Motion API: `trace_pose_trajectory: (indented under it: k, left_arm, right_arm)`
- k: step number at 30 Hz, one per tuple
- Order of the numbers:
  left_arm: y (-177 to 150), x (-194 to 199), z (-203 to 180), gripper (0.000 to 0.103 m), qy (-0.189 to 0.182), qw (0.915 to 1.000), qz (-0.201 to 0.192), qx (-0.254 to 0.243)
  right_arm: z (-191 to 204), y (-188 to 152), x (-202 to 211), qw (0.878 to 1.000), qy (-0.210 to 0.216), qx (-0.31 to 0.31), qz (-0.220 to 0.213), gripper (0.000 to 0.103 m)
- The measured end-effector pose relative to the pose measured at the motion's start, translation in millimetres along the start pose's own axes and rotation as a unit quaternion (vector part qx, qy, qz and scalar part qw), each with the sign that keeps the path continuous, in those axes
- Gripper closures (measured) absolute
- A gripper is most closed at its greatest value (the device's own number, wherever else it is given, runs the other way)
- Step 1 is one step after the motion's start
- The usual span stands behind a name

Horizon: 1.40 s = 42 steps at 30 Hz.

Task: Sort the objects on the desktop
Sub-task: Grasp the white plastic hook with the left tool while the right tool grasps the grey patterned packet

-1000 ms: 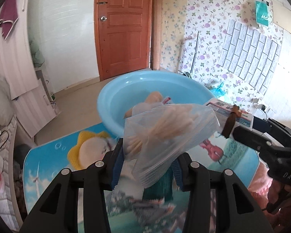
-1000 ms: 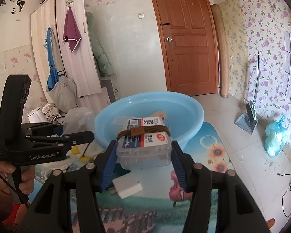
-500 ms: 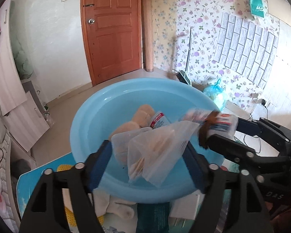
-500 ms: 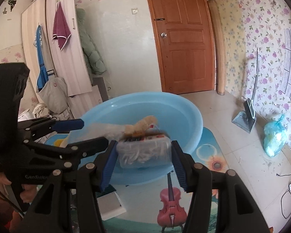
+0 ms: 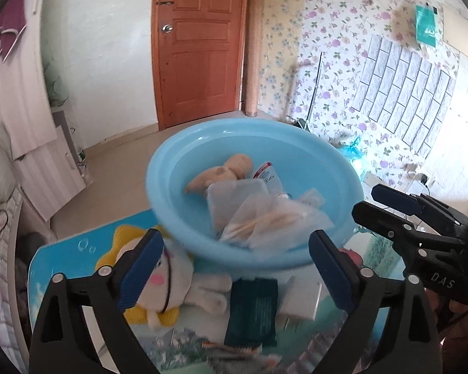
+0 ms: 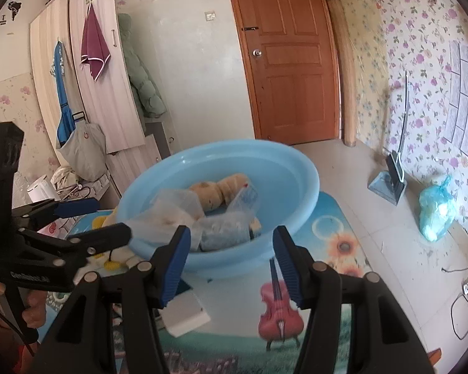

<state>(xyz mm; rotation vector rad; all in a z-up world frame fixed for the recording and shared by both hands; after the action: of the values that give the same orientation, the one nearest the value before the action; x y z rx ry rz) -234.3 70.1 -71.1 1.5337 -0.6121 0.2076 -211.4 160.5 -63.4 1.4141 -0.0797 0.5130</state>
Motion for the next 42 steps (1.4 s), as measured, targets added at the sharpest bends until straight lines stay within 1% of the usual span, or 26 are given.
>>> trace_pose_trajectory:
  k: [5,9,11,13,16,18,22,23,25,27,30,33,36,40,42]
  left_arm:
    - [-12,24,11,0.001,0.01,0.9998,-0.005,0.014]
    - [-24,39,18,0.0,0.013,0.9996,-0.001,0.025]
    - [-31,47,23,0.0,0.03,0.9994,-0.002,0.018]
    - [-37,53,28,0.0,0.038,0.9991,-0.004,0.015]
    - [-42,64,29,0.0,0.039,0.9989,-0.018,0.018]
    - [-44,70,31,0.0,0.037,0.9987,-0.034,0.012]
    - [-54,81,38,0.0,0.063,0.9967,-0.049,-0.015]
    - [-56,83,39,0.0,0.063,0.9969,-0.046,-0.013]
    - [-60,86,40,0.0,0.05,0.998,-0.039,-0.007]
    - [-63,91,39,0.0,0.043,0.9983,-0.04,-0.005]
    - [-67,97,41,0.0,0.051,0.9976,-0.043,-0.018]
    - [-74,100,40,0.0,0.036,0.9989,-0.03,-0.008]
    - [-81,102,40,0.0,0.022,0.9995,-0.022,0.008]
    - [-90,105,44,0.0,0.031,0.9993,-0.018,-0.006]
    - [-95,106,46,0.0,0.029,0.9995,-0.014,-0.004]
  right_arm:
    - [5,-11,14,1.0,-0.005,-0.012,0.014,0.048]
    - [12,-20,25,1.0,-0.01,-0.013,0.022,0.048]
    - [16,-25,30,0.999,-0.013,-0.013,0.029,0.048]
    - [20,-29,33,0.999,-0.012,-0.01,0.035,0.048]
    - [29,-32,40,0.999,-0.008,-0.004,0.037,0.048]
    - [37,-35,43,0.999,-0.004,0.0,0.039,0.048]
    - [49,-36,50,0.999,0.007,0.002,0.035,0.045]
    - [51,-35,53,0.999,0.007,0.004,0.031,0.045]
    - [56,-34,56,1.0,0.002,0.011,0.026,0.045]
    - [59,-33,60,1.0,-0.005,0.021,0.019,0.045]
    - [61,-32,64,0.999,-0.021,0.036,0.01,0.045]
    - [64,-37,63,0.999,-0.011,0.041,0.027,0.045]
    - [63,-48,61,0.999,-0.001,0.021,0.045,0.045]
    - [61,-61,61,0.998,-0.001,0.01,0.061,0.045]
    - [60,-64,62,0.998,-0.009,0.014,0.058,0.045]
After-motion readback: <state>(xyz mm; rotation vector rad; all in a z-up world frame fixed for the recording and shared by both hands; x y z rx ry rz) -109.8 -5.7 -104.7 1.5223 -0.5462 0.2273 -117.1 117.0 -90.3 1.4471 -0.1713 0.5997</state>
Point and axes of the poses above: each gripper's, at about its wrist camera, not at the fingertips, and x roughly against the way its jaws point, z to its left, y to its top, the point moved 10 cm from there along -x, roughly the way its jaws point, and after that the axes turned 12 degrees about -z, right-handed, at the moved point
